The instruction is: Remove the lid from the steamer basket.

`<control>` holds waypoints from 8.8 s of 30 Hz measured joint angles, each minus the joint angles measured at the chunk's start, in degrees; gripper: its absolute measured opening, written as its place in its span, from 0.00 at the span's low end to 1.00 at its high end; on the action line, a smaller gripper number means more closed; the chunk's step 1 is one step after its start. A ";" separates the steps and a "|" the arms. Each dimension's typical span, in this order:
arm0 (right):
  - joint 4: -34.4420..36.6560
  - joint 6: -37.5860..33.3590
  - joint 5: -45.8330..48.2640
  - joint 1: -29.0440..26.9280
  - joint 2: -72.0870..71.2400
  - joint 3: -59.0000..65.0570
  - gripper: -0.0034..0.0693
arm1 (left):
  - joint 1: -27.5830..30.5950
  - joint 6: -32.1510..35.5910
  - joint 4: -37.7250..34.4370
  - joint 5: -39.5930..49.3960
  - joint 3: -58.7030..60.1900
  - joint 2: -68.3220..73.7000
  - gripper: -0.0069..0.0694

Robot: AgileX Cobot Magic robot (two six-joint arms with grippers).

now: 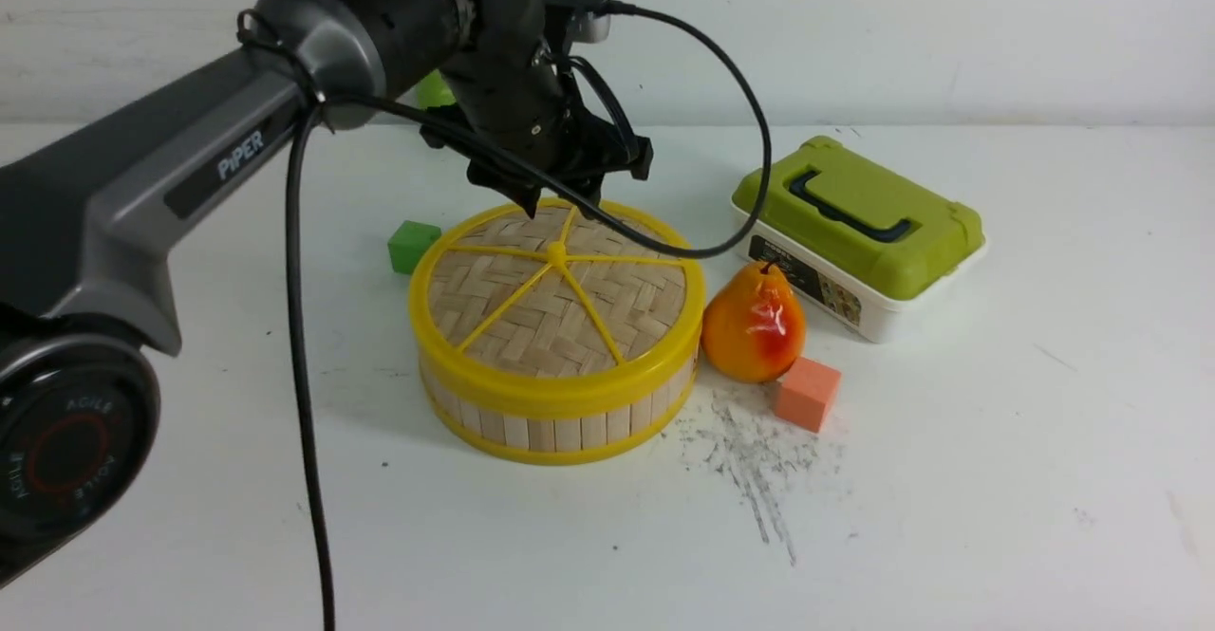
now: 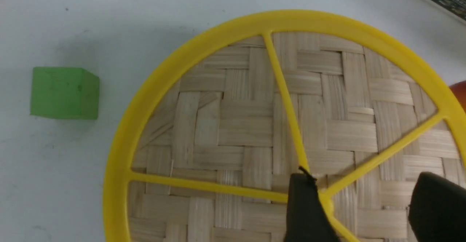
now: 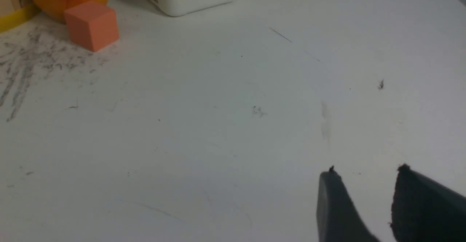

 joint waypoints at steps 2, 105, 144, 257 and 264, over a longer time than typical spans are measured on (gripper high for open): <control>0.00 0.00 0.00 0.00 0.00 0.00 0.38 | 0.00 -0.08 1.51 -0.46 0.00 0.70 0.60; 0.00 0.00 0.00 0.00 0.00 0.00 0.38 | 24.65 7.34 -10.78 -13.08 29.44 -54.95 0.07; 0.00 0.00 0.00 0.00 0.00 0.00 0.38 | 24.65 16.19 -13.48 -47.66 116.80 -124.22 0.07; 0.00 0.00 0.00 0.00 0.00 0.00 0.38 | 24.52 13.28 -14.69 -35.78 123.64 -124.22 0.08; 0.00 0.00 0.00 0.00 0.00 0.00 0.38 | 24.52 13.28 -14.69 -35.78 123.64 -124.22 0.09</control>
